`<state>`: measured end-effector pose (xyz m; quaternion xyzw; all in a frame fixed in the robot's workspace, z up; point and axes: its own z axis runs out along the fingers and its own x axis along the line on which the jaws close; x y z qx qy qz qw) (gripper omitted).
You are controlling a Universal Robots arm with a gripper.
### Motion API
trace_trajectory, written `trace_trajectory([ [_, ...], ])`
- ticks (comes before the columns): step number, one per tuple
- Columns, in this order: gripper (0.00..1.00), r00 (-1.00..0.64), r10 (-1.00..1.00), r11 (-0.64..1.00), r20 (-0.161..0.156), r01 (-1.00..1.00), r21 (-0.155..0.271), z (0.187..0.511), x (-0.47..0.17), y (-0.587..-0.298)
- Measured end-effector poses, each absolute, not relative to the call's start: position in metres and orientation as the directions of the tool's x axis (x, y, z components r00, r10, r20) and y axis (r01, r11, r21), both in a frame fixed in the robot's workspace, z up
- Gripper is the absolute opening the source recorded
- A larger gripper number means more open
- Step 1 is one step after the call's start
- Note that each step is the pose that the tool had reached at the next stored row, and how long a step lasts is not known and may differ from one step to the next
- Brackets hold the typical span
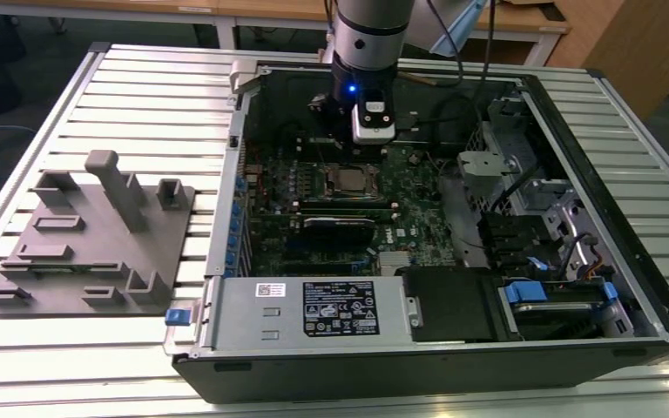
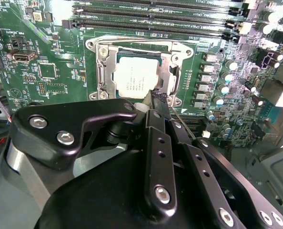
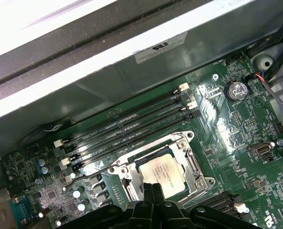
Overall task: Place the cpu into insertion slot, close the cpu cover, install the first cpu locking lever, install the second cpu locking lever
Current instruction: 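Close the cpu cover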
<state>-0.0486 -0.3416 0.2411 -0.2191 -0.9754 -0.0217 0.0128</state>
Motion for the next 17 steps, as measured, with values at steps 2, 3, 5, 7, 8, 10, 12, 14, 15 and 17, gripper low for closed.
trace_trajectory([
  [2, 0.11, -0.904, 0.427, 0.903, 0.034, 0.428, 0.037, 0.2411, -0.0486, -0.3416],
  [3, 0.11, -0.904, 0.427, 0.903, 0.034, 0.428, 0.037, 0.2411, -0.0486, -0.3416],
  [5, 0.11, -0.904, 0.427, 0.903, 0.034, 0.428, 0.037, 0.2411, -0.0486, -0.3416],
  [7, 0.11, -0.904, 0.426, 0.903, 0.034, 0.428, 0.037, 0.2411, -0.0486, -0.3416],
  [8, 0.11, -0.904, 0.425, 0.904, 0.034, 0.426, 0.037, 0.2411, -0.0486, -0.3416],
  [10, 0.11, -0.907, 0.421, 0.906, 0.034, 0.422, 0.037, 0.2411, -0.0486, -0.3416],
  [12, 0.11, -0.907, 0.420, 0.906, 0.034, 0.421, 0.037, 0.2411, -0.0486, -0.3416],
  [14, 0.11, -0.907, 0.419, 0.907, 0.034, 0.421, 0.037, 0.2411, -0.0486, -0.3416],
  [15, 0.11, -0.907, 0.419, 0.907, 0.034, 0.420, 0.037, 0.2411, -0.0486, -0.3416],
  [17, 0.11, -0.907, 0.419, 0.907, 0.034, 0.420, 0.037, 0.2411, -0.0486, -0.3416],
])
